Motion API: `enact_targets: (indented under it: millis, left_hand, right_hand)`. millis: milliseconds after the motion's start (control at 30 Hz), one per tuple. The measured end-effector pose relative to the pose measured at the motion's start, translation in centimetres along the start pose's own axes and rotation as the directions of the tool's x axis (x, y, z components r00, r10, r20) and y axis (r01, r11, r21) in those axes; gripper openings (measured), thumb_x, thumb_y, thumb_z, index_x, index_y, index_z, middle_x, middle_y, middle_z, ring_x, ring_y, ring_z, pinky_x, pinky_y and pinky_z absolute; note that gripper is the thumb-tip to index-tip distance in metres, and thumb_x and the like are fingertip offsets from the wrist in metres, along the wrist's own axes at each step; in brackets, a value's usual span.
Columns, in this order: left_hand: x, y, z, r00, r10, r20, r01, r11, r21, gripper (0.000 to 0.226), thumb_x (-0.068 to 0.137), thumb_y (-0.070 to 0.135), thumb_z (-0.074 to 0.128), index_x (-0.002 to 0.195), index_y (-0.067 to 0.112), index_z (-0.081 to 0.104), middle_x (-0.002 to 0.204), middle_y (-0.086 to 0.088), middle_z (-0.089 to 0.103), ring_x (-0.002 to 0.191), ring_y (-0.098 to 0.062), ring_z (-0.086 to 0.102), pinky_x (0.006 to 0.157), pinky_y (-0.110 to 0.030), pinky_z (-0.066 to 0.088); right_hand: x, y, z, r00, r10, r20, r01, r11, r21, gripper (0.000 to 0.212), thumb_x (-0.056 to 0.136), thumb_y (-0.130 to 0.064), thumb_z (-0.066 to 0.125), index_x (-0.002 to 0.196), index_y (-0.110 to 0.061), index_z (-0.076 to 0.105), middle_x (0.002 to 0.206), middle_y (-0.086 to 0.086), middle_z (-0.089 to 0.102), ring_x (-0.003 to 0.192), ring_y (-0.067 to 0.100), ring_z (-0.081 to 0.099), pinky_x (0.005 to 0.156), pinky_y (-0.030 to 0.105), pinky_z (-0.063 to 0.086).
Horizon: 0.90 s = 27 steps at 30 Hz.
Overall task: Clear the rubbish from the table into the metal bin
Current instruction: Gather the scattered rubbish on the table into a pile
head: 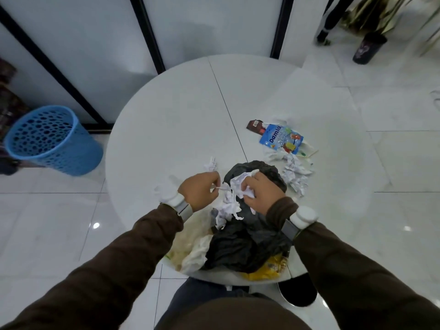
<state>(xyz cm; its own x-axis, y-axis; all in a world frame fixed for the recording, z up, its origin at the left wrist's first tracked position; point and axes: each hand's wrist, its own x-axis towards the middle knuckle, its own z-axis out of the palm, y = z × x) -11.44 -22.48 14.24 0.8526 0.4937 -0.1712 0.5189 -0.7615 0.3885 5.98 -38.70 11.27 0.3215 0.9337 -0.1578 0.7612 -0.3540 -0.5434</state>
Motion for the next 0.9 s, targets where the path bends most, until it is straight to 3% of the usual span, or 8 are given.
enact_targets:
  millis: [167,267,333,467,667,900]
  left_hand:
    - [-1.0,0.6,2.2,0.985,0.032,0.167,-0.044,0.997,0.071,0.038,0.091,0.037,0.061,0.128,0.031,0.055,0.127,0.005,0.061,0.114,-0.022,0.059,0.088,-0.036,0.051]
    - [-1.1,0.7,2.0,0.981,0.083,0.175,-0.103,0.988,0.111,0.066,0.076,0.067,0.039,0.13,0.031,0.054,0.129,0.004,0.061,0.112,-0.023,0.059,0.089,-0.04,0.051]
    - [-1.0,0.5,2.0,0.982,0.118,0.15,-0.135,0.985,0.108,0.077,0.069,0.072,0.028,0.129,0.032,0.055,0.128,0.006,0.061,0.11,-0.022,0.06,0.087,-0.039,0.051]
    - [0.1,-0.2,2.2,0.987,0.13,0.097,-0.138,0.987,0.082,0.058,0.078,0.065,0.041,0.126,0.035,0.055,0.129,0.012,0.06,0.111,-0.018,0.06,0.088,-0.036,0.051]
    - [3.8,0.1,1.8,0.987,0.141,0.073,-0.143,0.989,0.022,0.046,0.087,0.06,0.043,0.119,0.031,0.058,0.12,0.008,0.063,0.109,-0.018,0.061,0.081,-0.032,0.05]
    - [11.4,2.8,2.2,0.989,0.123,0.084,-0.126,0.992,0.031,0.04,0.095,0.049,0.055,0.13,0.029,0.057,0.131,0.002,0.061,0.118,-0.023,0.058,0.089,-0.037,0.052]
  right_hand:
    - [-1.4,-0.6,2.0,0.974,0.088,0.21,-0.046,0.979,-0.198,0.022,0.089,-0.038,0.062,0.11,-0.034,0.056,0.116,0.0,0.043,0.102,0.024,0.052,0.082,0.038,0.053]
    - [-1.9,-1.3,2.4,0.979,0.133,0.155,-0.097,0.97,-0.224,0.021,0.089,-0.039,0.062,0.109,-0.033,0.057,0.119,0.0,0.044,0.107,0.025,0.05,0.081,0.039,0.054]
    - [-2.3,-1.6,2.6,0.983,0.153,0.099,-0.129,0.967,-0.22,0.023,0.089,-0.038,0.062,0.11,-0.03,0.058,0.119,0.001,0.046,0.109,0.026,0.05,0.079,0.039,0.053]
    - [-3.8,-1.0,3.1,0.96,0.277,-0.036,-0.28,0.948,-0.15,0.033,0.086,-0.044,0.065,0.114,-0.03,0.057,0.122,-0.001,0.045,0.111,0.023,0.051,0.081,0.039,0.055]
    - [-5.9,1.3,2.7,0.863,0.471,-0.181,-0.479,0.878,0.001,0.053,0.082,-0.049,0.069,0.128,-0.03,0.052,0.129,-0.002,0.046,0.118,0.021,0.052,0.091,0.038,0.053]
    - [-4.0,6.1,0.2,0.772,0.593,-0.228,-0.595,0.801,0.07,0.054,0.082,-0.05,0.069,0.129,-0.03,0.05,0.129,0.0,0.047,0.119,0.024,0.053,0.089,0.041,0.054]
